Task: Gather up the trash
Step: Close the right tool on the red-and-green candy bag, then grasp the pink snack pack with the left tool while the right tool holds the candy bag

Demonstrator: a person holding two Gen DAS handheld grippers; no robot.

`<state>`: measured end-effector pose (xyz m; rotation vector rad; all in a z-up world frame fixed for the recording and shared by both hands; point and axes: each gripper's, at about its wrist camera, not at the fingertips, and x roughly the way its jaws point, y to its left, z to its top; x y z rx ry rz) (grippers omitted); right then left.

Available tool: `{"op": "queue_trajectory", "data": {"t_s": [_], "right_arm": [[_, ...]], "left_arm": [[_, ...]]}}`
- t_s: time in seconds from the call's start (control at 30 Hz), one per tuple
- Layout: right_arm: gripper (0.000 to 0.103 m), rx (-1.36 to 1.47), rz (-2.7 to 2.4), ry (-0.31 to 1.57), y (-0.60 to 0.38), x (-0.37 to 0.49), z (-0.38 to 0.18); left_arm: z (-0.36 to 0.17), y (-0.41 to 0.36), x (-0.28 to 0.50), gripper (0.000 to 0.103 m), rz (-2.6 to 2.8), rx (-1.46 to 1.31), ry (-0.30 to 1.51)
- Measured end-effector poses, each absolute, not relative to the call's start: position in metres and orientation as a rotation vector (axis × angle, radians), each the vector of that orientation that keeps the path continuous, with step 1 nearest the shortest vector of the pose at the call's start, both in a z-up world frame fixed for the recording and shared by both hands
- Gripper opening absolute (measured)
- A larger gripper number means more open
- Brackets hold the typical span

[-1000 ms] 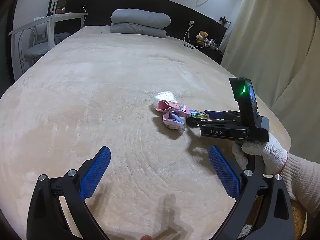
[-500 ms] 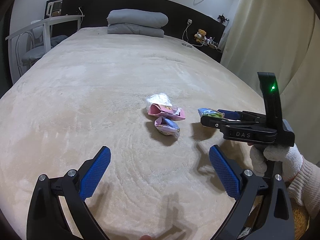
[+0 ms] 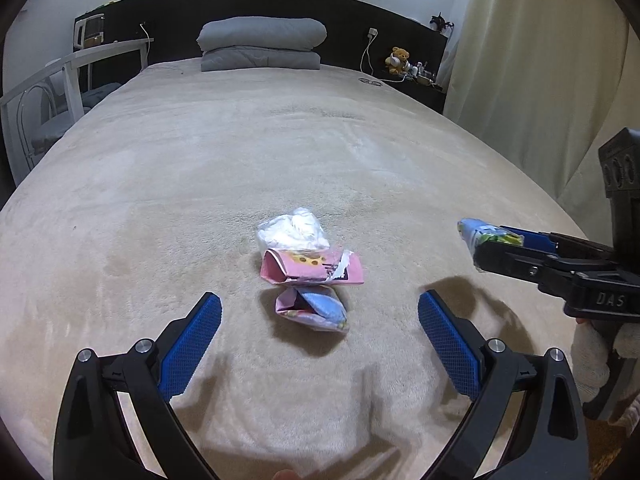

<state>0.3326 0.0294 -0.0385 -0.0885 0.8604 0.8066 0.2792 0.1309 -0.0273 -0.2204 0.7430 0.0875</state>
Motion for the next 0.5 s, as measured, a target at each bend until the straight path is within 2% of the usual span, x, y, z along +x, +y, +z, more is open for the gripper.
{"op": "queue_trajectory", "data": {"t_s": [0.5], "right_arm": [[0.072, -0.051, 0.797, 0.871, 0.010, 0.338, -0.034]], "left_arm": [[-0.051, 0.116, 0.327, 0.096, 0.211, -0.128, 0.792]]}}
